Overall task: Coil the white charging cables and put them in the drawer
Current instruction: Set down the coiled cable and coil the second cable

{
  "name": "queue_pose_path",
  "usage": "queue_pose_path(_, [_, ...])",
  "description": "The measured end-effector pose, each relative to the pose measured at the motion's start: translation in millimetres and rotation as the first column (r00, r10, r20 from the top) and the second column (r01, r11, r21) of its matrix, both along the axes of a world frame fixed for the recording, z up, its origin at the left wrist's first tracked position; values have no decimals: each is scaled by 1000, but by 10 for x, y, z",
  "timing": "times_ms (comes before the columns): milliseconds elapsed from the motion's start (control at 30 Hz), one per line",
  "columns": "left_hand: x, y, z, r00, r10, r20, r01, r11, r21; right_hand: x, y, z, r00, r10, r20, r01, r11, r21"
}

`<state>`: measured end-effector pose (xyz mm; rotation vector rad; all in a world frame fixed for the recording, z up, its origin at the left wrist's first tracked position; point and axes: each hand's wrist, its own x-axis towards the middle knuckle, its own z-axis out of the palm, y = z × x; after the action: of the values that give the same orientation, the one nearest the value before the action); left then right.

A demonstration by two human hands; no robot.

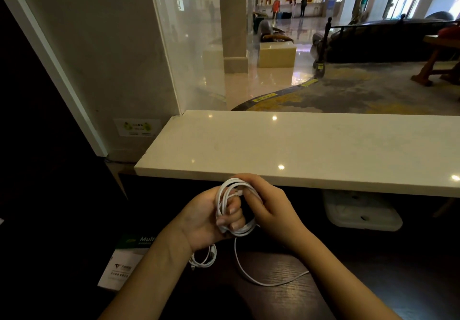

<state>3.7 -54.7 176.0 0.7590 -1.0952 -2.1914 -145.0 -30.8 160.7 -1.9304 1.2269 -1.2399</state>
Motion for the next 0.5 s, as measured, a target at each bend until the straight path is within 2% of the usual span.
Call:
queue_pose_path(100, [-34,6,-4,990,122,65,-124,992,29,21,13,9,982,-109,152,100,993,66])
queue_pose_path(167, [-63,-2,-32,966,221,132,-224,975,8,26,-2,-14,944,-197,266,145,968,203])
queue_pose_path(233, [-79,2,-74,933,292,210,-278,956,-97,20,-10,-30,885,-233,402,74,924,375])
queue_pose_path(300, [-72,18,-121,924,312,220,-272,943,-192,-20,-8,-11,831,-236,504,-45,874,483])
queue_pose_path(367, [-49,41,-159,947,288,143,-266,951,-155,-62,10,26,788,-211,578,-172,826,536])
queue_pose_path(433, [-37,42,-200,960,280,-4,-280,960,-8,-97,24,29,780,-168,603,-264,785,560])
queue_pose_path(500, [-58,45,-244,935,322,-146,-304,943,132,-120,27,-4,811,-113,574,-287,778,558])
